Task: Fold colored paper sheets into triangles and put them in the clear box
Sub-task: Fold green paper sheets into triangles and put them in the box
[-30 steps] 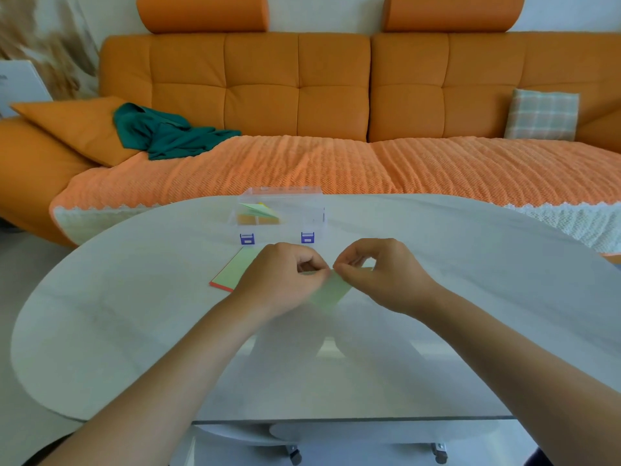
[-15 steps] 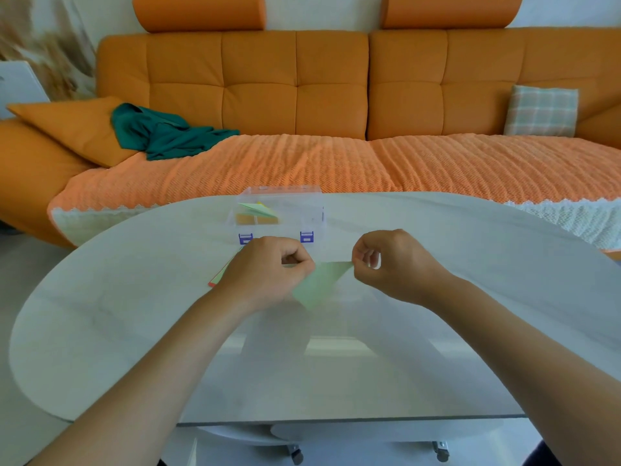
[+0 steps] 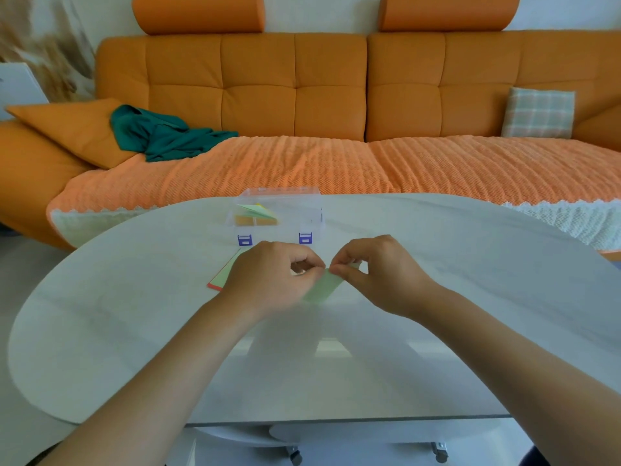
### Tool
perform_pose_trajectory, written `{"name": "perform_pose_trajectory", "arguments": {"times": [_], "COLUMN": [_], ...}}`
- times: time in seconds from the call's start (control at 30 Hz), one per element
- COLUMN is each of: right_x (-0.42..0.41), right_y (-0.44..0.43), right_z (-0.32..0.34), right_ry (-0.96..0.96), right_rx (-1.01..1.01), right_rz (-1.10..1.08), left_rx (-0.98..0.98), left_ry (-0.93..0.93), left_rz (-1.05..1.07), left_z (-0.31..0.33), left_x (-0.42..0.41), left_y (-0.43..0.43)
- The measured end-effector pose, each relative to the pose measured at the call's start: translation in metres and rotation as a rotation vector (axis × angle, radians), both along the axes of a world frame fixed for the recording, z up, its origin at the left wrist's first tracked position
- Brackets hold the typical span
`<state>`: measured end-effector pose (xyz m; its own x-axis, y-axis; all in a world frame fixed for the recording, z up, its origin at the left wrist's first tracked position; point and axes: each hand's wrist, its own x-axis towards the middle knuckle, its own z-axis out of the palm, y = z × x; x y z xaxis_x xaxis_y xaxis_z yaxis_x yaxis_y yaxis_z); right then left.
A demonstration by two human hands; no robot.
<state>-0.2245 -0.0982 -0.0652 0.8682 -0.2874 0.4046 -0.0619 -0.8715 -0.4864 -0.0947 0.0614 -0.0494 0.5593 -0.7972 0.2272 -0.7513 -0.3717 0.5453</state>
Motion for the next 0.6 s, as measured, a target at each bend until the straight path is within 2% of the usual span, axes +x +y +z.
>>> {"name": "perform_pose_trajectory", "arguments": {"times": [0.07,0.17,0.43,0.6], "right_x": [0.000,0.002,-0.004,-0.008], "right_y": [0.002,0.004,-0.009,-0.020], "right_z": [0.001,0.002,0.006,0.009], "right_ry": [-0.014,-0.049,-0.098,-0.043], "right_rx": [-0.079,-0.091,0.110,0.186], "right_rz": [0.019,0.022,-0.093,-0.193], "left_rx": [-0.002,-0.029,-0.022,0.118], "left_ry": [-0.058,-0.067,-0.030,-0.062], "left_rz": [0.012,0.040,0.037,0.046], "left_z": [0.000,0.001,0.005,0.006], "left_x": [-0.004,-0.005,0.006,0.025], "left_y": [-0.001,-0.002,0.007,0.019]}}
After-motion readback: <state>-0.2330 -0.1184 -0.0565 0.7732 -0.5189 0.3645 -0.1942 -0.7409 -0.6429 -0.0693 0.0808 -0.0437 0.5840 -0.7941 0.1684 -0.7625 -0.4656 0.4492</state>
